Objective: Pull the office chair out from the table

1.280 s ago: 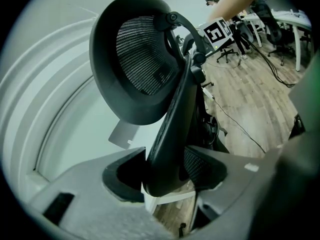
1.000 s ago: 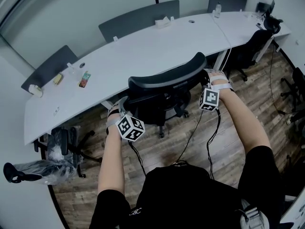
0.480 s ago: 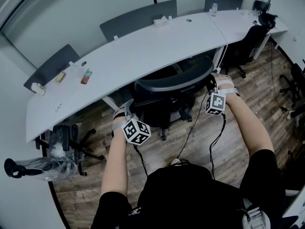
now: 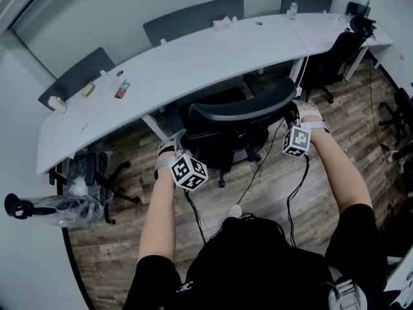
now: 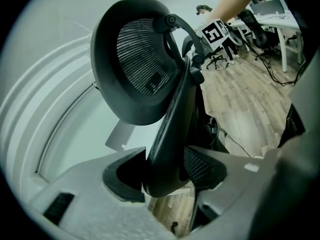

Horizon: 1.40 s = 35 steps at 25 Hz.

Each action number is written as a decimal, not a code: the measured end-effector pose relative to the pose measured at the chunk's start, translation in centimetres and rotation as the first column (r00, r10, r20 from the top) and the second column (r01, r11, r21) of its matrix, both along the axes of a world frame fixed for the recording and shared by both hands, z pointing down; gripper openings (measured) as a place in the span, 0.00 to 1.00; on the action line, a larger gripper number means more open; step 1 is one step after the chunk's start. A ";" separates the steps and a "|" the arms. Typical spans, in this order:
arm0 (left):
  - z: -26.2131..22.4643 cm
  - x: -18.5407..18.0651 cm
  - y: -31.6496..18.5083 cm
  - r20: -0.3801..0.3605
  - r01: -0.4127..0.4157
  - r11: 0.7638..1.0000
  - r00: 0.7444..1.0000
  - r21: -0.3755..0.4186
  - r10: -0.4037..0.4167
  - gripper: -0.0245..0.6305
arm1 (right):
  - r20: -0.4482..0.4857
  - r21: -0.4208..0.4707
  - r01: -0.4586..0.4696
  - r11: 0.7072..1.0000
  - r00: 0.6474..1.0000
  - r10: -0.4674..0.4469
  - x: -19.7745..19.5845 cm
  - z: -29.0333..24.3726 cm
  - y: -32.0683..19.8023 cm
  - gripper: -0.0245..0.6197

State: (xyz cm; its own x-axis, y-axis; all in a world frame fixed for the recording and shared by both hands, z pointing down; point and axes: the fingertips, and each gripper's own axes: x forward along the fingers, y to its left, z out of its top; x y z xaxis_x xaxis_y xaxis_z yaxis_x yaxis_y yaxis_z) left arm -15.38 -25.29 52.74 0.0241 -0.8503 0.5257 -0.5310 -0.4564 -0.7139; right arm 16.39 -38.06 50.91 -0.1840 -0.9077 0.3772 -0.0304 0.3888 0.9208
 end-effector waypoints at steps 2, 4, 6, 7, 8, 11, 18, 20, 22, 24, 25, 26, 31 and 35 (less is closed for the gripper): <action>0.0 0.2 1.1 0.001 -0.005 1.000 1.000 0.005 0.005 0.40 | 0.001 0.000 0.006 1.000 1.000 -0.006 0.2 0.0 1.2 0.34; 0.1 0.6 2.4 0.002 -0.010 1.000 1.000 0.010 0.010 0.40 | 0.000 0.000 0.009 1.000 1.000 -0.009 0.6 0.1 2.4 0.34; 0.1 1.1 3.6 0.002 -0.016 1.000 1.000 0.018 0.016 0.40 | 0.003 0.008 0.011 1.000 1.000 -0.011 1.1 0.1 3.6 0.34; 0.1 1.3 4.2 0.003 -0.020 1.000 1.000 0.022 0.020 0.40 | 0.005 0.012 0.012 1.000 1.000 -0.012 1.3 0.1 4.2 0.34; 0.1 1.6 4.8 0.002 -0.025 0.999 1.000 0.024 0.025 0.40 | 0.006 0.014 0.013 1.000 1.000 -0.013 1.5 0.2 4.8 0.34; 0.2 2.0 6.6 -0.002 -0.034 0.999 0.999 0.027 0.034 0.40 | 0.002 0.011 0.008 1.000 1.000 -0.008 2.0 0.2 6.7 0.34; 0.4 3.2 10.3 -0.005 -0.036 0.998 0.999 0.045 0.036 0.40 | 0.005 0.022 -0.003 1.000 1.000 0.003 3.3 0.4 10.6 0.34; 0.5 3.4 11.4 -0.005 -0.037 0.998 0.999 0.046 0.037 0.40 | 0.001 0.017 -0.005 1.000 1.000 0.005 3.5 0.6 11.8 0.34; 0.6 3.8 12.5 -0.009 -0.040 0.998 0.999 0.050 0.041 0.40 | -0.003 0.016 -0.003 1.000 1.000 0.003 3.9 0.7 13.0 0.34; 0.6 4.2 13.4 -0.009 -0.042 0.997 0.999 0.058 0.043 0.40 | -0.001 0.020 -0.003 1.000 1.000 0.003 4.3 0.7 13.8 0.33; 0.6 4.4 13.9 -0.007 -0.041 0.997 0.999 0.062 0.042 0.40 | 0.001 0.021 -0.004 1.000 1.000 0.004 4.4 0.7 14.1 0.34; 0.6 4.6 14.3 -0.006 -0.040 0.997 0.999 0.064 0.041 0.40 | 0.001 0.021 -0.006 1.000 1.000 0.006 4.6 0.8 14.4 0.34; 0.8 5.6 16.7 -0.008 -0.046 0.998 0.999 0.053 0.047 0.40 | 0.000 0.004 -0.004 1.000 1.000 0.004 5.2 0.9 16.1 0.34; 0.7 5.3 18.3 -0.023 -0.034 0.994 0.999 0.099 0.036 0.40 | 0.041 -0.009 -0.006 1.000 0.999 0.007 4.8 0.8 17.5 0.35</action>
